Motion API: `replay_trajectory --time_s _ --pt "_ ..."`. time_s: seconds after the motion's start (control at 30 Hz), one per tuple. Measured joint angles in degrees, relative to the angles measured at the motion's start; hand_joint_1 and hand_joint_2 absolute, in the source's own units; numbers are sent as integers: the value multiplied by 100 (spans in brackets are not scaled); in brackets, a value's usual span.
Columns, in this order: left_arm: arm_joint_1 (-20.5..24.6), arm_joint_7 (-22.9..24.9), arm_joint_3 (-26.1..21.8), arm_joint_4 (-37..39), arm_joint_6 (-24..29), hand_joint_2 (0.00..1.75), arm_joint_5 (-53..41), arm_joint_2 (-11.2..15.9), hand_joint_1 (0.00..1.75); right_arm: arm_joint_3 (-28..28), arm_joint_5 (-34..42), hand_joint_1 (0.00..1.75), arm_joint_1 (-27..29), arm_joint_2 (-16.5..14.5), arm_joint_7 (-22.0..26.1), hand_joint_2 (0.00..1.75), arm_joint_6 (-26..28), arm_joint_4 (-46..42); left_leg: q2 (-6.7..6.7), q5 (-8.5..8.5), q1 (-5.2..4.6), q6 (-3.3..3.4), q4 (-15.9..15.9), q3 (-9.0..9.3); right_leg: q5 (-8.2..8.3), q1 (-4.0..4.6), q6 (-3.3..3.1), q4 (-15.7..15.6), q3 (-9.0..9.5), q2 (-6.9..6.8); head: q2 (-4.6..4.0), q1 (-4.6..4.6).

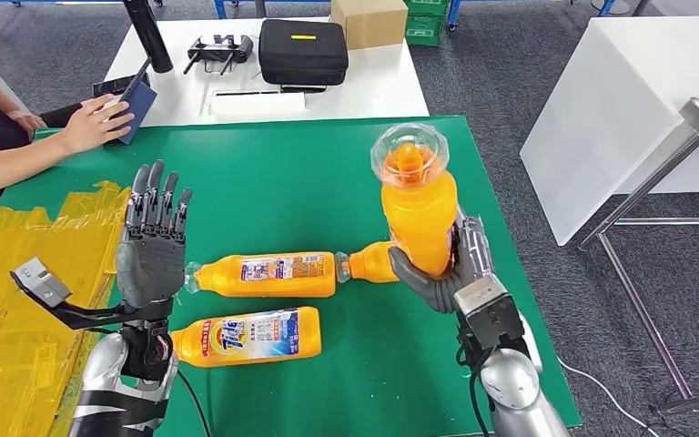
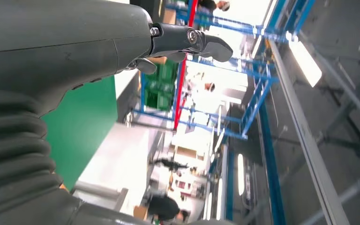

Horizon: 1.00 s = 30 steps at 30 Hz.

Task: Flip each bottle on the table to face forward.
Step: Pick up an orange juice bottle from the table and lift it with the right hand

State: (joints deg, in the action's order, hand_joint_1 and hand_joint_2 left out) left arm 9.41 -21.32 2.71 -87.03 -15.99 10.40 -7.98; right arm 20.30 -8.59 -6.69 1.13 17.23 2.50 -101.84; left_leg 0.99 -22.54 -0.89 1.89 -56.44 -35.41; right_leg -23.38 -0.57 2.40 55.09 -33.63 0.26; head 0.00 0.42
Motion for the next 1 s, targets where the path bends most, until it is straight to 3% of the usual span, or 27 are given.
replay_trajectory --time_s 0.3,0.57,1.0 --pt "-22 28 295 -90 -47 175 -24 -13 0 236 -33 175 -381 -388 -313 175 -60 385 9 2 -1 0 0 -7 1 0 1 1 -3 -6 0 -1" --pt "132 2 623 -125 -22 175 -502 -152 0 1012 -120 175 -1545 -870 -1173 175 -641 1979 6 12 2 -11 0 -7 2 2 -1 6 -9 -6 0 0" --pt "232 -3 721 -121 -63 175 -673 -186 0 1692 -187 175 -2318 -1229 -1487 175 -1020 3417 10 13 0 -12 -1 -22 2 -1 -1 9 -24 -6 0 0"
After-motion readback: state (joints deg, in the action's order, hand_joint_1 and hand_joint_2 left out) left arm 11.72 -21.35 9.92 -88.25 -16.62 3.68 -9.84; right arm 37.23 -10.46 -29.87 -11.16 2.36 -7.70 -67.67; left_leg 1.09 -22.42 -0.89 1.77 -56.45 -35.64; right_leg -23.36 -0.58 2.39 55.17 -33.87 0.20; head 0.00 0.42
